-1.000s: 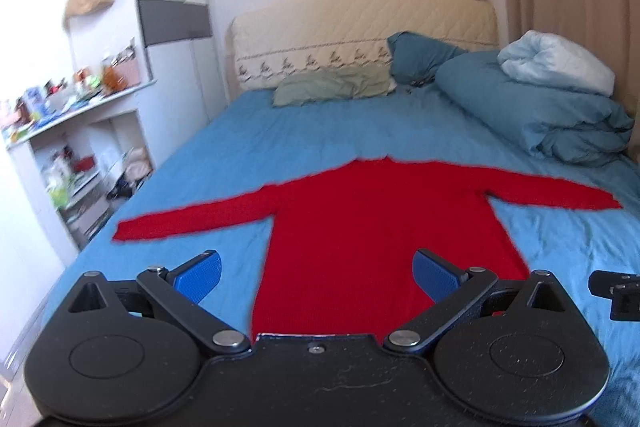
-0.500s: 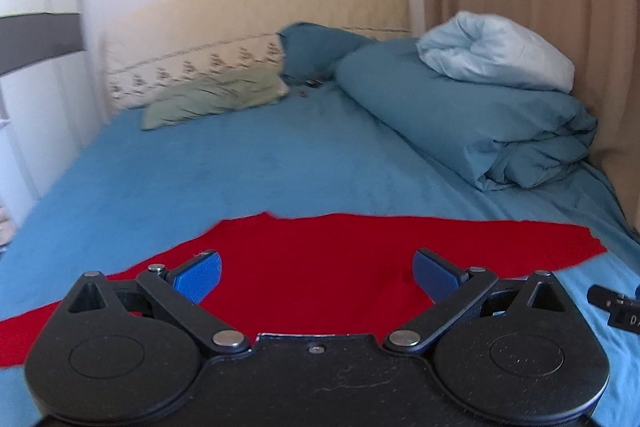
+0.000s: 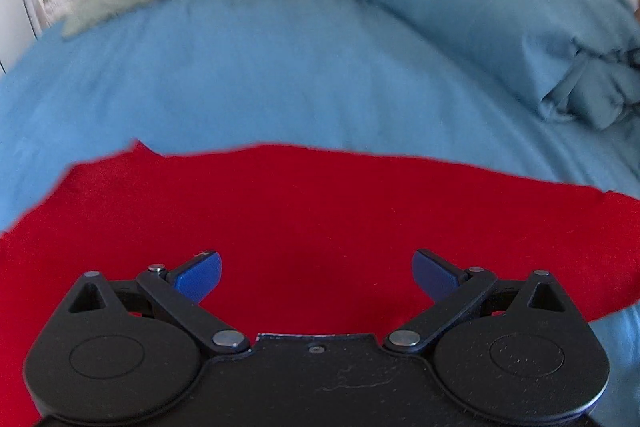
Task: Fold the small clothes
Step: 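Grasp the sweater sleeve cuff with the right gripper and lift it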
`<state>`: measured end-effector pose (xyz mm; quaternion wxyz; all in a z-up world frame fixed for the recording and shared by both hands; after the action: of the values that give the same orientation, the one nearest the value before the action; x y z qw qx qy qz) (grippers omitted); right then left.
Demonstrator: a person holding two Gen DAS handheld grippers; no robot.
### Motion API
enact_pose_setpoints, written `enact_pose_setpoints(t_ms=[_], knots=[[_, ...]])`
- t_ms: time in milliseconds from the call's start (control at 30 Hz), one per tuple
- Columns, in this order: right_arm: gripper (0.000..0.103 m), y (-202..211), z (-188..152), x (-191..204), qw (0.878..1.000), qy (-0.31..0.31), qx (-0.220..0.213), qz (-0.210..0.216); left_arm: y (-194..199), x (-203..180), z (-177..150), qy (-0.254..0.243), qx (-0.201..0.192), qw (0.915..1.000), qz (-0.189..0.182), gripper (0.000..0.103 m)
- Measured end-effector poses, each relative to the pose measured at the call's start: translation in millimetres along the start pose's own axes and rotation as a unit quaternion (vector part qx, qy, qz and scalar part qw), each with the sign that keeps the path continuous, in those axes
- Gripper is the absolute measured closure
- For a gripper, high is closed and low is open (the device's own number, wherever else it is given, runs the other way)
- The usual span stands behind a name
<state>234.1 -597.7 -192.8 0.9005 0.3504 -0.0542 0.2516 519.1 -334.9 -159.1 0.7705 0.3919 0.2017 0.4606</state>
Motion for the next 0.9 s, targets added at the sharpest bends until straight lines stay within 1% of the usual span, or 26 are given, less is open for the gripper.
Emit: enact_pose_setpoints(t_ms=[67, 133, 167, 233, 267, 300, 333, 367, 400, 433, 533, 567, 633, 700, 767, 833, 900], knots=[[0.010, -8.1, 3.0, 0.2, 1.000, 0.004, -0.012, -0.008, -18.2, -6.2, 3.4, -0.004, 0.019, 0.9998, 0.005, 0.000], [0.020, -17.1, 7.8, 1.3, 1.000, 0.009, -0.017, -0.023, -31.4, -11.6, 4.1, -0.008, 0.036, 0.9993, 0.010, 0.000], [0.023, -19.2, 10.0, 2.0, 0.999, 0.008, -0.019, -0.028, -38.5, -14.4, 5.1, -0.010, 0.045, 0.9989, 0.010, 0.000], [0.036, -24.0, 14.9, 1.6, 0.999, 0.001, -0.018, -0.040, -50.7, -18.4, 6.3, -0.014, 0.055, 0.9983, 0.011, 0.000], [0.040, -25.6, 17.7, 1.7, 0.999, 0.000, -0.017, -0.047, -53.9, -17.2, 6.3, -0.014, 0.059, 0.9981, 0.010, 0.000], [0.055, -27.4, 20.4, 1.9, 0.998, 0.002, -0.016, -0.056, -55.4, -15.9, 6.3, -0.011, 0.063, 0.9979, 0.009, 0.000], [0.066, -29.6, 23.1, 2.4, 0.998, 0.005, -0.010, -0.061, -57.5, -16.8, 8.3, -0.010, 0.065, 0.9978, 0.007, 0.000], [0.070, -30.5, 25.5, 3.1, 0.998, 0.006, -0.004, -0.063, -58.3, -16.0, 9.4, -0.010, 0.071, 0.9974, 0.004, 0.000], [0.076, -30.9, 28.7, 4.7, 0.998, 0.008, 0.001, -0.064, -58.7, -14.6, 10.4, -0.013, 0.074, 0.9972, 0.001, 0.000], [0.081, -30.3, 32.1, 7.4, 0.998, 0.010, 0.006, -0.062, -57.2, -12.2, 10.4, -0.016, 0.078, 0.9968, -0.004, 0.000], [0.081, -14.8, 47.4, 26.9, 0.999, 0.027, -0.003, -0.047, -51.9, -0.2, 17.7, -0.006, 0.090, 0.9959, -0.014, 0.000], [0.081, -6.4, 53.7, 37.6, 0.999, 0.034, -0.009, -0.035, -44.3, 8.2, 19.7, 0.000, 0.085, 0.9963, -0.011, 0.000], [0.081, 14.4, 66.4, 67.6, 0.999, 0.049, -0.023, -0.001, -23.6, 29.8, 23.9, 0.003, 0.059, 0.9982, -0.003, 0.000], [0.081, 37.4, 76.6, 106.2, 0.996, 0.066, -0.038, 0.043, 2.7, 59.1, 25.9, 0.007, 0.030, 0.9994, 0.017, 0.000], [0.081, 62.5, 79.9, 154.3, 0.990, 0.084, -0.052, 0.099, 29.6, 95.5, 24.7, 0.019, 0.010, 0.9990, 0.040, 0.000], [0.081, 87.0, 74.4, 207.1, 0.979, 0.105, -0.058, 0.164, 53.2, 138.3, 20.0, 0.041, -0.003, 0.9975, 0.058, 0.000], [0.081, 109.9, 57.1, 261.4, 0.962, 0.132, -0.056, 0.230, 72.2, 178.2, 11.3, 0.058, -0.007, 0.9956, 0.073, 0.000]])
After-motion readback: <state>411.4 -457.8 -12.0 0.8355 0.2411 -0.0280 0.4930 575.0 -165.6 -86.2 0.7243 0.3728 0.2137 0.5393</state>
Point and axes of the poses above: each gripper's, at about its wrist camera, not at the fingertips, and y roughly against the way its jaws point, x to its left, z to its top, the point moved 3 cm from there along -y, roughly the way its jaws point, and after that the axes turned 4 degrees about -y, right-handed, at the moved point
